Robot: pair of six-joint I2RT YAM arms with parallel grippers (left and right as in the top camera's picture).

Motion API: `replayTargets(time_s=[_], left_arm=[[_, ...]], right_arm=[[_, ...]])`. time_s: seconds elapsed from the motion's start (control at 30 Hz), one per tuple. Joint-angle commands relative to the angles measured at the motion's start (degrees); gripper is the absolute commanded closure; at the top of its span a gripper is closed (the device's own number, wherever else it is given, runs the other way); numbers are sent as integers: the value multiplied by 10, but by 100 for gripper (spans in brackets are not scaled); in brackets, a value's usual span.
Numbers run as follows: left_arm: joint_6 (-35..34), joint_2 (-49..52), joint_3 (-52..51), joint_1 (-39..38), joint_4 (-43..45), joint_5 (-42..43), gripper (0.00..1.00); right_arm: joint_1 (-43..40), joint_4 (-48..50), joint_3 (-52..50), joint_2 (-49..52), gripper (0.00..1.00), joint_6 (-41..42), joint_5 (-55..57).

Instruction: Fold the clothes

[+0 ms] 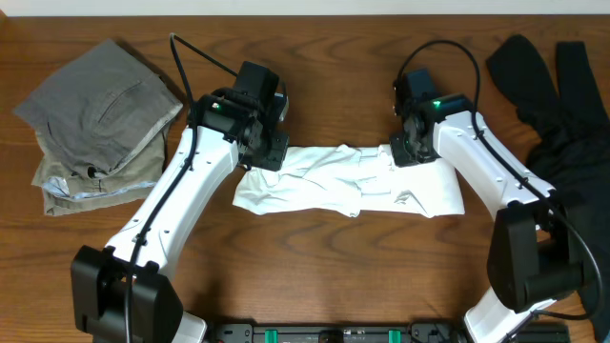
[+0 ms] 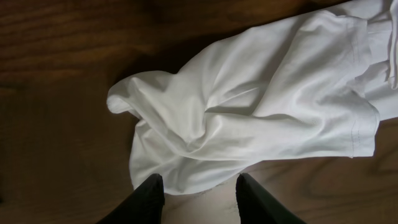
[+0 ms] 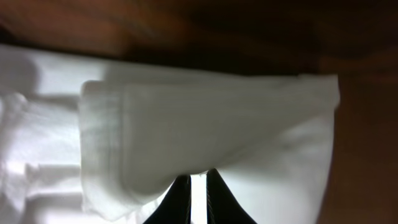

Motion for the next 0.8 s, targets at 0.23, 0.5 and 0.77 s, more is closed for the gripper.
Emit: replayTargets(time_s=[0.23, 0.5, 0.77], left_arm=[[-7, -7, 1, 1, -5, -5, 59], [-7, -7, 1, 1, -9, -5, 60], [-7, -7, 1, 1, -9, -5, 59]], right_arm=[[-2, 103, -5, 67, 88, 19, -56], [-14, 88, 5, 67, 85, 17, -53], [-62, -13, 83, -35, 78, 18, -51]])
